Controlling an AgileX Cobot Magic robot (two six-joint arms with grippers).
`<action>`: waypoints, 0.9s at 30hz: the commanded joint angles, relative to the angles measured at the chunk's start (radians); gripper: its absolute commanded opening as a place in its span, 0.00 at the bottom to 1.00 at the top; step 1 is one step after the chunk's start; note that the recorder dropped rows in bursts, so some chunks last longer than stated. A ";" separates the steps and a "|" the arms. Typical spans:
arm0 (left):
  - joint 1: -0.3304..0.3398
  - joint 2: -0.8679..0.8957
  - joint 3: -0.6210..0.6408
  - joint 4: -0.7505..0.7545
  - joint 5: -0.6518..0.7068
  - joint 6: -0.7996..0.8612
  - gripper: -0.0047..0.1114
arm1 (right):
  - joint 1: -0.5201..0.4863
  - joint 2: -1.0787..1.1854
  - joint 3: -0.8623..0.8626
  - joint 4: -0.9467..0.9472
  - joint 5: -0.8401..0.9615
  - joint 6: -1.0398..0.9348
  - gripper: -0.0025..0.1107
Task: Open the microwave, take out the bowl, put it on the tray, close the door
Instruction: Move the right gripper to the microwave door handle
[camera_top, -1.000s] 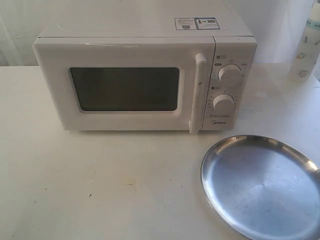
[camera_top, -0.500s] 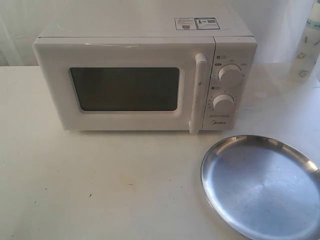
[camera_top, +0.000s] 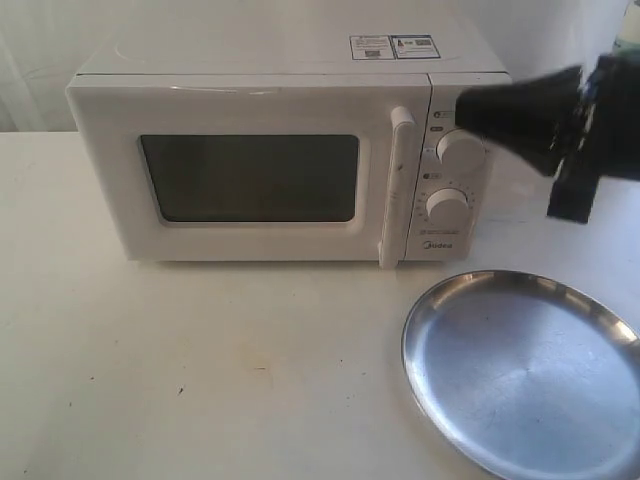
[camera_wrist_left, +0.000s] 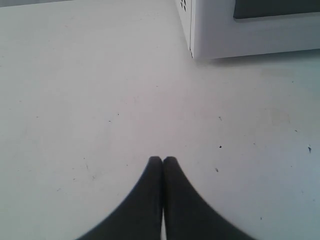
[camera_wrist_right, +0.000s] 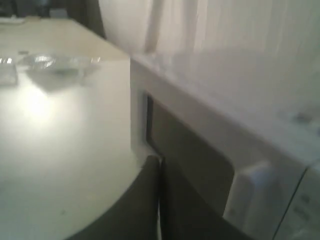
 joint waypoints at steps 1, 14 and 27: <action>-0.005 -0.002 -0.003 -0.010 0.003 0.000 0.04 | -0.005 0.218 -0.017 -0.144 -0.034 -0.103 0.02; -0.005 -0.002 -0.003 -0.010 0.003 0.000 0.04 | 0.009 0.450 -0.017 0.038 -0.034 -0.039 0.02; -0.005 -0.002 -0.003 -0.010 0.003 0.000 0.04 | 0.017 0.450 -0.017 -0.014 -0.034 -0.348 0.02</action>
